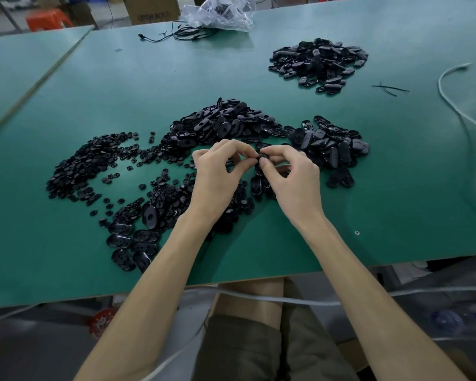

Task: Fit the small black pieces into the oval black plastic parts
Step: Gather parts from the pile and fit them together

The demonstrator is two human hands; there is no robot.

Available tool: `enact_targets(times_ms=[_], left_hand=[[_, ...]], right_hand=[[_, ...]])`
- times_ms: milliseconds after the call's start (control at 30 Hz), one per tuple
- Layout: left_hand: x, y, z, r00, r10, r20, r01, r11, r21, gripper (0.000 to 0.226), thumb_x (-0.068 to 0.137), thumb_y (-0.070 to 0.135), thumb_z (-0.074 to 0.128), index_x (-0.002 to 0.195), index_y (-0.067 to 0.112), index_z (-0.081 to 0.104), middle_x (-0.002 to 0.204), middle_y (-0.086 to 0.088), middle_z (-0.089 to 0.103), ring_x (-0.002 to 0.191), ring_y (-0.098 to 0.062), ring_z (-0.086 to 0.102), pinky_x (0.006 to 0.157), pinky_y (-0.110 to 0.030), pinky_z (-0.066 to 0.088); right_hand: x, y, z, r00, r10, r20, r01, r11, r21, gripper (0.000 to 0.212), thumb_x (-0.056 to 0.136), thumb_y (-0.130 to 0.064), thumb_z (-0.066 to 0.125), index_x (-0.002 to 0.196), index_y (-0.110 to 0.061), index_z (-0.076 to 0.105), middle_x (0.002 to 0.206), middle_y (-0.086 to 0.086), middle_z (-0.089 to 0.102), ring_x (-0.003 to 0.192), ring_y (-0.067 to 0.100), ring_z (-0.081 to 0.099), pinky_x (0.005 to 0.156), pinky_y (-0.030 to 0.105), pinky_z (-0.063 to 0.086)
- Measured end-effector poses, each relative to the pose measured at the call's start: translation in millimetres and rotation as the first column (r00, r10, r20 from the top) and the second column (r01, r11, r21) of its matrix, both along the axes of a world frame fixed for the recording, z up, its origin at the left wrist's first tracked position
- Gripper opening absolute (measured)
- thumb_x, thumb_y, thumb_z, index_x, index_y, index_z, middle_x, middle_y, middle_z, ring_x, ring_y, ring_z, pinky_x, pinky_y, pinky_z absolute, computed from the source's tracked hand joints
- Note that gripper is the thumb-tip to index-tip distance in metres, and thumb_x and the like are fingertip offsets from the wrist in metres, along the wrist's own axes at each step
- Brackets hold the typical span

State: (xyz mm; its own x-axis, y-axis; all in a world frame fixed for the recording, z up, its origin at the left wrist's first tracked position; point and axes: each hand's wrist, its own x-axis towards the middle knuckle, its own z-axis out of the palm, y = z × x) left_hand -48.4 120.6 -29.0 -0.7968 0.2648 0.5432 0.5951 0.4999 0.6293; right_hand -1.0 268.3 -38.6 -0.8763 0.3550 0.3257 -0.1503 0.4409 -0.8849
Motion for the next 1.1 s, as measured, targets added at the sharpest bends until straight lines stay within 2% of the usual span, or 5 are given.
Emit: enact_targets(times_ms=[500,600,700,933,1100], left_hand=[[1.4,-1.4,3.2,0.999,0.02,0.049,-0.021,1.0,0.014,0.015,0.09,0.023,0.079,0.1,0.029,0.07,0.097,0.015,0.069,0.09,-0.007,0.063,0.101,-0.025,0.027],[0.6,-2.6,4.2,0.994,-0.006,0.111,-0.001,0.998,0.063,0.019,0.089,0.019,0.081,0.105,0.025,0.072,0.104,0.014,0.067,0.09,-0.007,0.065,0.106,-0.034,0.037],[-1.8,-6.7,7.5,0.964,-0.093,0.247,0.056,0.987,0.152,0.028,0.09,0.014,0.08,0.116,0.018,0.073,0.111,0.008,0.073,0.095,-0.01,0.068,0.095,-0.022,0.049],[-5.2,-8.9,7.0,0.868,-0.278,0.412,0.125,0.925,0.359,0.023,0.088,0.003,0.08,0.109,0.01,0.076,0.098,0.006,0.079,0.092,-0.007,0.074,0.083,-0.019,0.056],[-6.3,-10.3,6.7,0.811,-0.327,0.485,0.105,0.897,0.43,0.024,0.086,0.008,0.083,0.109,0.014,0.078,0.103,-0.002,0.08,0.097,-0.012,0.073,0.086,-0.022,0.055]], right_hand=[[-0.4,0.1,0.8,0.999,0.039,-0.026,-0.04,0.999,-0.025,0.02,0.097,-0.016,0.072,0.116,-0.023,0.075,0.099,-0.01,0.073,0.106,0.015,0.066,0.088,0.025,0.054],[0.5,0.5,0.9,0.998,0.046,-0.034,-0.047,0.999,-0.029,0.021,0.097,-0.016,0.071,0.115,-0.025,0.075,0.099,-0.011,0.074,0.106,0.014,0.066,0.088,0.021,0.052],[1.5,0.1,1.4,0.998,0.049,-0.042,-0.05,0.998,-0.026,0.022,0.097,-0.015,0.071,0.115,-0.027,0.076,0.1,-0.012,0.074,0.106,0.012,0.065,0.089,0.019,0.05],[3.0,0.2,2.4,0.997,0.044,-0.063,-0.047,0.998,-0.051,0.025,0.098,-0.013,0.069,0.115,-0.029,0.078,0.104,-0.013,0.075,0.104,0.016,0.068,0.094,0.04,0.055],[3.4,1.2,1.5,0.996,0.029,-0.084,-0.033,0.999,-0.039,0.024,0.098,-0.017,0.068,0.115,-0.031,0.078,0.105,-0.014,0.075,0.105,0.016,0.066,0.094,0.042,0.054]])
